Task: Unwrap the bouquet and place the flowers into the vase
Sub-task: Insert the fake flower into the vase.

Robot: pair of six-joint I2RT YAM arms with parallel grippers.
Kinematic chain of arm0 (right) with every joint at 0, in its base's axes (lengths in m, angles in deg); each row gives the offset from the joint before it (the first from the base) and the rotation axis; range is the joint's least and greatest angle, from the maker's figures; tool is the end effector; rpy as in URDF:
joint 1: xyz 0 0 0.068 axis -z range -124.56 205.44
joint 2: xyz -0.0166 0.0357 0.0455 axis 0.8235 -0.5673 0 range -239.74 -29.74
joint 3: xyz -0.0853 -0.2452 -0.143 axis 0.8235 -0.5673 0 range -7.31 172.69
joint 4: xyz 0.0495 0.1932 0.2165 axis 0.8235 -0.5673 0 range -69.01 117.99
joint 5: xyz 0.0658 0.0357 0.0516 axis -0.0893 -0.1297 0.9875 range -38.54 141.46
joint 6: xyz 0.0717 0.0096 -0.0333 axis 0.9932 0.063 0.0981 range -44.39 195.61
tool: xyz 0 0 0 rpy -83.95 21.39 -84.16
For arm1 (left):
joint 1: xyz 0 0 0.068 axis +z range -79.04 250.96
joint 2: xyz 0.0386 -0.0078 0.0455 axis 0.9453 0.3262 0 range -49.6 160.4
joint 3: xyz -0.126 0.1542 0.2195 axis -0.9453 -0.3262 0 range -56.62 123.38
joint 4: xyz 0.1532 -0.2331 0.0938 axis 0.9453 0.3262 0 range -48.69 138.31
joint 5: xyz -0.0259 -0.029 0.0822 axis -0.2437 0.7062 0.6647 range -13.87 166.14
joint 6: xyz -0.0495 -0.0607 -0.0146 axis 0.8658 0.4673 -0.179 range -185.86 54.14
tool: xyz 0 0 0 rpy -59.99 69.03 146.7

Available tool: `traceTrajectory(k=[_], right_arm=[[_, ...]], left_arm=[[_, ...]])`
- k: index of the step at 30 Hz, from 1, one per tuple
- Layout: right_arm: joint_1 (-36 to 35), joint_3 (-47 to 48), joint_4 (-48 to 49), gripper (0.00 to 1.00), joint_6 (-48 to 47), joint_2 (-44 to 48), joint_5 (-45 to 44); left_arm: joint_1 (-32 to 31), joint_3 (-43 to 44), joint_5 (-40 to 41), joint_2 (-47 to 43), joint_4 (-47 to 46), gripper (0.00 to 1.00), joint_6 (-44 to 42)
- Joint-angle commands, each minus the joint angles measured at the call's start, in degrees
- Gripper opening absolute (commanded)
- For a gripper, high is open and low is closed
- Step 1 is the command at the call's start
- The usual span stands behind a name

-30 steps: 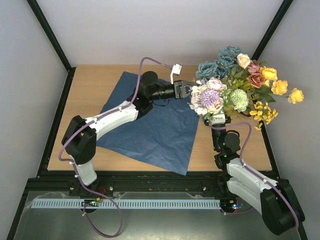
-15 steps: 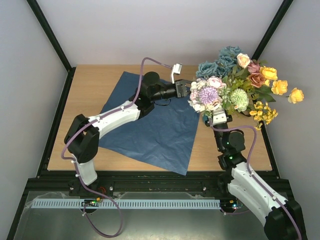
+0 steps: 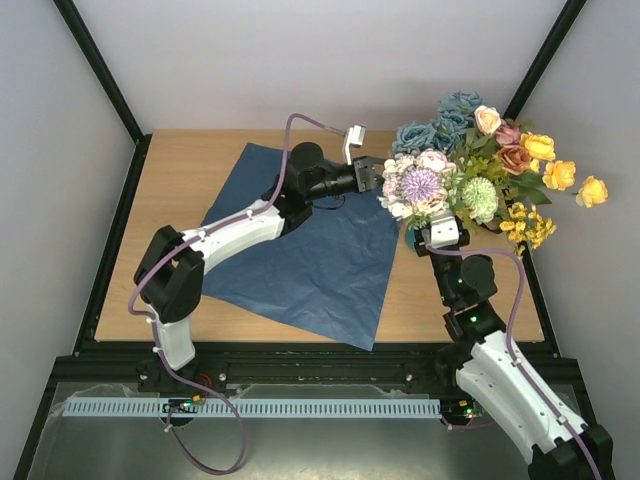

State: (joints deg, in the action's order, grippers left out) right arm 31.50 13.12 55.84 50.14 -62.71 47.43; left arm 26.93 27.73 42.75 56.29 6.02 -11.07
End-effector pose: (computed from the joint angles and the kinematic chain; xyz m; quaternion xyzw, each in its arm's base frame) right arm 0.1863 0.0774 0.3057 -0.2280 0.5624 -0.0320 0.7941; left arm 0.3395 -0.3807 0.3751 0.1696 0.6099 -0.6876 0.3557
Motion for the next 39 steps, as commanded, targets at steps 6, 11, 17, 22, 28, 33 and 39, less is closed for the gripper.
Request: traceTrajectory(k=[6,11,17,22,28,33,39], right_arm=[[0.1,3.0,-15.6,0.51,11.6,6.1,-3.5],[0.1,2.5,-17.4,0.47,18.9,7.5,-1.0],[0.1,2.2,-16.8,0.44,16.3,11.3,2.4],[0.1,1.5,-10.8,0.46,5.8,8.4,4.1],[0.1,2.3,-4.1,0.45,-1.8,2.6,3.9],[0.1,2.6,-2.0,0.33,-7.4,0.7,2.6],[0.1,0.7,1.1,0.09,-8.5,0.6,0.2]], left_arm=[[-0.5,2.7,1.2,2.7,-1.5,0.02,-0.2],[-0.9,3.1,1.9,3.5,-1.8,0.02,-0.2],[-1.1,2.7,3.0,3.4,-0.8,0.02,-1.5],[-1.0,2.8,3.7,2.7,-0.5,0.02,-1.9],[-1.0,3.3,4.4,2.9,0.1,0.02,-2.4],[-1.1,3.6,3.9,3.2,0.5,0.02,-2.5],[-1.1,1.7,4.4,1.9,0.4,0.02,-3.4]])
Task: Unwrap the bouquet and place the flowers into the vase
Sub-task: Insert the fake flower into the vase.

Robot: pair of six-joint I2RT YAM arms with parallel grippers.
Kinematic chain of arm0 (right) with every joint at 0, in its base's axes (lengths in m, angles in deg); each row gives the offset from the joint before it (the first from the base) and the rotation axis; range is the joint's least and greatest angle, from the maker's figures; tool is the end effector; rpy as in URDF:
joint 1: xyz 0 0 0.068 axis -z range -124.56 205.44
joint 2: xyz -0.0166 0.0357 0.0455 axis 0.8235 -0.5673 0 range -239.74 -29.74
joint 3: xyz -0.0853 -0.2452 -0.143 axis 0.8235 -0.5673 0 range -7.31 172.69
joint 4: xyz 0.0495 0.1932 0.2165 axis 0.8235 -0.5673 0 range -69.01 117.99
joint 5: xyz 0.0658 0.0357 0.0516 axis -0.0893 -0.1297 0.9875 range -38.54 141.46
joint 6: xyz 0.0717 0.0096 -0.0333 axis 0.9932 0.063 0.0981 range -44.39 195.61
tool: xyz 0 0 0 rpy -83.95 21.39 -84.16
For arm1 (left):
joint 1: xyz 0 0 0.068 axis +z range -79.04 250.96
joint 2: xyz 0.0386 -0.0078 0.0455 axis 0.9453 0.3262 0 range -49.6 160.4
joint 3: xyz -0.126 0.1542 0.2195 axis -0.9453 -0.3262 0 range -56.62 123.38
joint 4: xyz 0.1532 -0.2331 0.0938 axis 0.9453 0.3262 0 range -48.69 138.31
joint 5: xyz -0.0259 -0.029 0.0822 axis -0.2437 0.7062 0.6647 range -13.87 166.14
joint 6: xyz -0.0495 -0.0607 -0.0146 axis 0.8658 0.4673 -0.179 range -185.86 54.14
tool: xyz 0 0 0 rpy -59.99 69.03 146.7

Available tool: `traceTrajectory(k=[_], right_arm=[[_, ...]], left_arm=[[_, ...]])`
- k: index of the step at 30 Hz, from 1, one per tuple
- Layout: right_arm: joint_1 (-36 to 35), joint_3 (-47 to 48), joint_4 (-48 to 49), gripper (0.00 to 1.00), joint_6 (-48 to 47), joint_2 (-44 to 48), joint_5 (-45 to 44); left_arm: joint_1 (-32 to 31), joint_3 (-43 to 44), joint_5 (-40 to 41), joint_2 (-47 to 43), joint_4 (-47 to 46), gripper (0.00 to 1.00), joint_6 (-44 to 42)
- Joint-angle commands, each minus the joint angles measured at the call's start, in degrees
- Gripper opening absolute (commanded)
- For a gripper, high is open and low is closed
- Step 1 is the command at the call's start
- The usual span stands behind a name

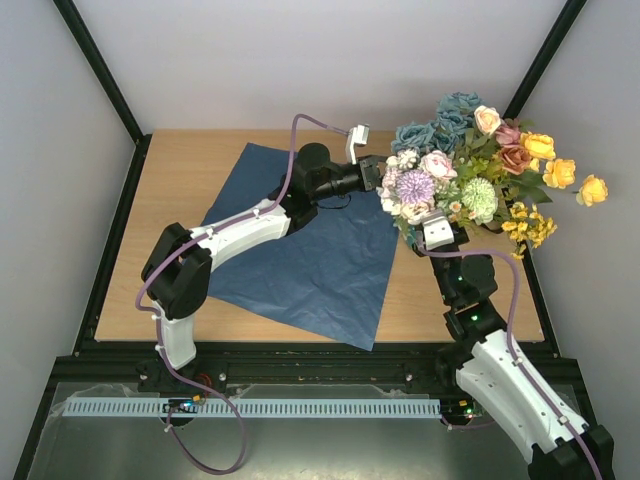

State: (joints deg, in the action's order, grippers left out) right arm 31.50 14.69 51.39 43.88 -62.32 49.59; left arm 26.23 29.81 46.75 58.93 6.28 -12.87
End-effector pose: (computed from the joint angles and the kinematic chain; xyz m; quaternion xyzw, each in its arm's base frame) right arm 0.1857 0.0800 0.3079 -0.2799 0.5575 -0.0633 0.7790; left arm 0.3484 -0.3925 0.3672 0.1545 0.6153 -0.6738 0.3789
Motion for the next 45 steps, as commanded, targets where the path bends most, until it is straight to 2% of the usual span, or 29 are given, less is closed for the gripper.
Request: traceTrajectory(k=[1,3,10,15,32,45], right_arm=[[0.1,-1.4,6.5,0.05,-1.8,0.4,-2.8],[0.1,-3.0,8.4,0.01,-1.1,0.4,-4.0],[0.1,-5.4,13.0,0.01,0.7,-1.6,-10.1],[0.1,-5.2,13.7,0.01,4.7,-4.7,-12.7],[0.1,-9.6,20.5,0.01,10.0,-8.4,-13.4],[0.2,-9.2,21.0,0.01,11.0,-10.4,-13.6]], left_arm=[[-0.3,-0.7,0.6,-0.9,0.1,0.02,-1.8],[-0.4,-1.1,0.8,-1.1,0.2,0.02,-2.1],[-0.4,-1.0,0.4,-1.9,0.5,0.04,-2.2],[-0.4,-1.1,1.3,-3.8,1.4,0.12,-3.2],[-0.4,-7.3,7.4,-12.0,4.2,0.25,-9.0],[-0.6,-9.7,8.2,-15.1,5.4,0.26,-10.9]])
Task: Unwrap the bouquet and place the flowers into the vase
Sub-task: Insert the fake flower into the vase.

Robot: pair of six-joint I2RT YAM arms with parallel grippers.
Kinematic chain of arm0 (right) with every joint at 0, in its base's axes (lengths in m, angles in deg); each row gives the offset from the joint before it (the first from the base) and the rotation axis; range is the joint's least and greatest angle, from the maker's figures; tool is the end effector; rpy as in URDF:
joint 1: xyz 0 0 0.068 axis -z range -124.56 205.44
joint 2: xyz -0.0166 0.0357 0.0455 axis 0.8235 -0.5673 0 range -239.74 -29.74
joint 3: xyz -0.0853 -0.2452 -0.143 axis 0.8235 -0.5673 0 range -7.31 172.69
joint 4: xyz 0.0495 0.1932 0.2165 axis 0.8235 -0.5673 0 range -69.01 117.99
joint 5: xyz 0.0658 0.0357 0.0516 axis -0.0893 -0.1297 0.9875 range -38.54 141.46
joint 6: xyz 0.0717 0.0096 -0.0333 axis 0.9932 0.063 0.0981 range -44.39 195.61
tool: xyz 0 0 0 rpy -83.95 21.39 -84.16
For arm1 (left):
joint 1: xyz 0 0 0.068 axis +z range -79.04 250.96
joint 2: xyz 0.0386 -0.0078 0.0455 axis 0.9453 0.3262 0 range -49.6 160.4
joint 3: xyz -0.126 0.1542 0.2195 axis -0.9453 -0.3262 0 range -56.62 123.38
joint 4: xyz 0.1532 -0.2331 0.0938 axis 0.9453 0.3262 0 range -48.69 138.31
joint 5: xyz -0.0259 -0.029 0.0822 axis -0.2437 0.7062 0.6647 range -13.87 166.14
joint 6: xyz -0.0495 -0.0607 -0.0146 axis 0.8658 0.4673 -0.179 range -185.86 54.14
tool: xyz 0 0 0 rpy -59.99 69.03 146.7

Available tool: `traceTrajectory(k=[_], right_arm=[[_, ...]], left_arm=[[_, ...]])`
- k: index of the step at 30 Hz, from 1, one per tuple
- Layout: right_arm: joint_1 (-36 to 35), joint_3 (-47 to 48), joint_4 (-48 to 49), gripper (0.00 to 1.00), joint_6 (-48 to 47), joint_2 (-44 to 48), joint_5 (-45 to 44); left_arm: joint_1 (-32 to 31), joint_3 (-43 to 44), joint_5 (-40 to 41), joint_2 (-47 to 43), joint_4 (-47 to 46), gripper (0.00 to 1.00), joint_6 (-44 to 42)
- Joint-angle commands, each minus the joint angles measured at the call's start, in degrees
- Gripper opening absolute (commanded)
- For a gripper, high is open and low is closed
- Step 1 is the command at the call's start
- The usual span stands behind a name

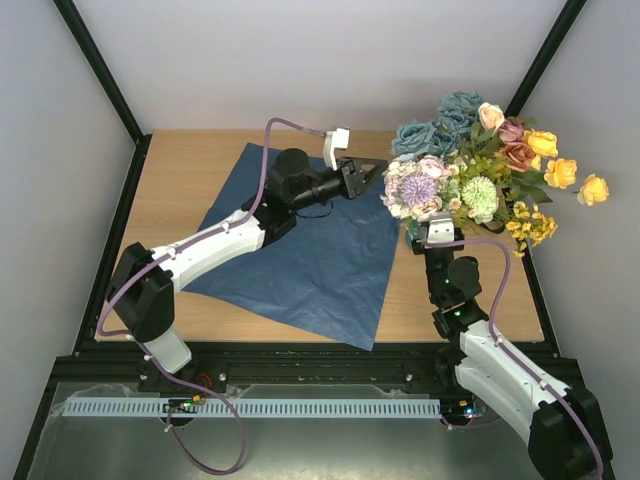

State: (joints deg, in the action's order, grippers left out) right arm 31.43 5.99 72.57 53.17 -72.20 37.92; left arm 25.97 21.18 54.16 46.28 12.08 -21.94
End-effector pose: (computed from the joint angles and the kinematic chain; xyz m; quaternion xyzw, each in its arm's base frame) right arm 0.2043 0.0734 0.2615 -0.1510 0.5899 -0.0606 0.7909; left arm 0.3136 -0.3498 0.3971 0.1531 0.6220 -0.6175 0.4566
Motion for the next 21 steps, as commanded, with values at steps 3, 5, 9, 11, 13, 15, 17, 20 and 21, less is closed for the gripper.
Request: traceTrajectory(k=[3,5,9,11,13,15,17,20,21], right_arm=[[0.3,0.6,-2.4,0.02,2.5,0.4,-1.8],[0.3,1.4,-4.2,0.08,3.0,0.7,-1.9],[0.3,2.5,-7.8,0.17,4.7,2.6,-0.9],[0.3,2.7,-8.8,0.2,5.1,3.5,-0.1],[0.3,3.6,-10.9,0.22,5.6,3.7,0.5],[0.3,4.5,-13.3,0.26,6.6,3.7,0.1],[0.3,5.3,-15.5,0.31,7.7,3.9,-0.5],[0.3,6.0,-18.0,0.37,9.5,5.2,0.0],[0.3,6.2,-19.0,0.38,9.9,6.0,0.5]], left_arm=[[-0.7,-1.7,0.7,-2.9,-0.2,0.26,-2.3],[-1.1,-1.6,0.3,-2.9,-0.3,0.26,-2.9],[-2.6,-2.0,-0.3,-1.8,-0.6,0.26,-4.4],[-3.1,-2.3,-0.6,-0.7,-1.6,0.26,-4.5],[-3.3,-2.0,-1.0,0.6,-2.1,0.26,-4.2],[-3.6,-0.9,-1.1,2.1,-1.6,0.26,-4.1],[-3.6,0.0,-1.2,3.5,-1.3,0.26,-4.1],[-3.6,0.7,-0.8,4.7,-1.2,0.26,-4.1],[-3.7,0.8,-0.5,4.8,-1.3,0.26,-4.2]])
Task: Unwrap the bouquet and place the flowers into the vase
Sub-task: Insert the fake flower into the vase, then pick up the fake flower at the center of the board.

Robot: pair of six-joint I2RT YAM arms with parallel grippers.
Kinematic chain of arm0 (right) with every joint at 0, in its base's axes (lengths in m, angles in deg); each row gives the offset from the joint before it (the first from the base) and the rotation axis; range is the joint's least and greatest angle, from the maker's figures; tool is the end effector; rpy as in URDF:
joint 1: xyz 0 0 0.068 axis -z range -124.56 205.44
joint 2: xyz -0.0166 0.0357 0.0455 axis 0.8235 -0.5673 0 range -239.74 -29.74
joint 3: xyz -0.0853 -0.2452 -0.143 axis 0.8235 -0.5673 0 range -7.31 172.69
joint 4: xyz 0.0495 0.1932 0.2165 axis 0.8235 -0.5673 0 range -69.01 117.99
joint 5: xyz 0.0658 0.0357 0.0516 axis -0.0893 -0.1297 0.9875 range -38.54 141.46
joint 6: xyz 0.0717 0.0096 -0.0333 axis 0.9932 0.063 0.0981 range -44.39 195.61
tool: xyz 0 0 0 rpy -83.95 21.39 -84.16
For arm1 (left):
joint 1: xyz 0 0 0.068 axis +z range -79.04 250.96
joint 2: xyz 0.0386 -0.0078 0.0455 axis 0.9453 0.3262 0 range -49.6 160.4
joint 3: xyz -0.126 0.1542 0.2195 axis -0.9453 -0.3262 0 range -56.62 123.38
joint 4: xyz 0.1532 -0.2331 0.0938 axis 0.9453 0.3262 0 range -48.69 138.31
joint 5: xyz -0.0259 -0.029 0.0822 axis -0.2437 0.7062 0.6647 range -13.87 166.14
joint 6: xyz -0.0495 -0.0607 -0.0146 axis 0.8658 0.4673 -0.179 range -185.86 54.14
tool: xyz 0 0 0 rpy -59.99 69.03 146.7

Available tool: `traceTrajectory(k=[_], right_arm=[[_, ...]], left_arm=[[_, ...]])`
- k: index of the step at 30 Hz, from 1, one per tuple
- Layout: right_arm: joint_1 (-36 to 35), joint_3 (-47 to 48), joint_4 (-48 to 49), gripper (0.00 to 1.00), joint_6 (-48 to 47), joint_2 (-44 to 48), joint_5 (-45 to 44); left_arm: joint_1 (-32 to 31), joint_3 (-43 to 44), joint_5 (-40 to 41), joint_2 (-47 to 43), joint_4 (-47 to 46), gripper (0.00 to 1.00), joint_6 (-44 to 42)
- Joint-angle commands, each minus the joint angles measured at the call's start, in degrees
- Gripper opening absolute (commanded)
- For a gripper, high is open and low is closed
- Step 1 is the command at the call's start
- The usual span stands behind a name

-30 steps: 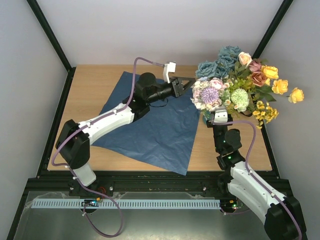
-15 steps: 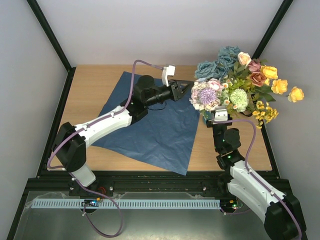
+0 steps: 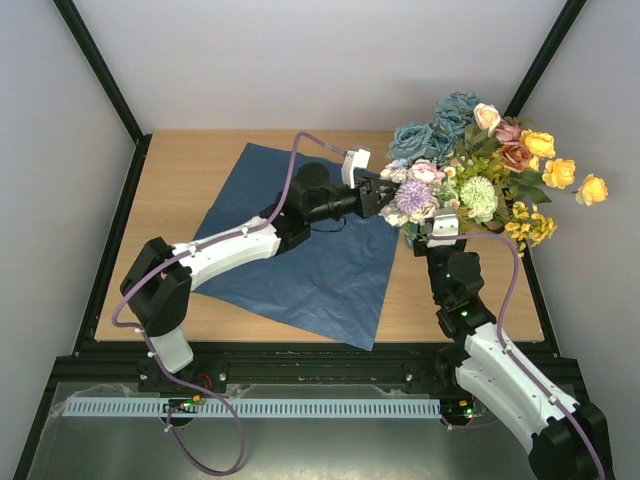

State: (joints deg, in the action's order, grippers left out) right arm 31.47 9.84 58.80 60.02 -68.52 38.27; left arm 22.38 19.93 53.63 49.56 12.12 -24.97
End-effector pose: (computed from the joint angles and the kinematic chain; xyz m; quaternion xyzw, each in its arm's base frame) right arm 0.2042 0.0736 0.2691 -0.1356 0.6356 -0.0190 0.7598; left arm 0.3003 -0.3801 0.3617 0.1891 0.6413 -0.6075 0.4288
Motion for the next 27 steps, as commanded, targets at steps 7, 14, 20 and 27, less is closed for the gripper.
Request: traceTrajectory(k=[7,14,20,27], right_arm=[[0.2,5.5,-14.2,0.46,9.4,6.6,3.2],[0.2,8.3,-25.5,0.49,14.3,12.9,3.2],[0.2,7.5,-29.0,0.48,22.7,21.1,5.2],[0.3,11.9,-38.0,0.44,38.2,26.2,1.3]], left_arm=[[-0.1,3.0,0.9,2.5,-1.2,0.25,-1.6],[-0.1,3.2,1.7,2.4,-0.4,0.25,-2.3],[0.0,4.0,1.8,2.9,-0.1,0.25,-1.8],[0.0,4.4,2.5,2.5,0.8,0.25,-2.3]])
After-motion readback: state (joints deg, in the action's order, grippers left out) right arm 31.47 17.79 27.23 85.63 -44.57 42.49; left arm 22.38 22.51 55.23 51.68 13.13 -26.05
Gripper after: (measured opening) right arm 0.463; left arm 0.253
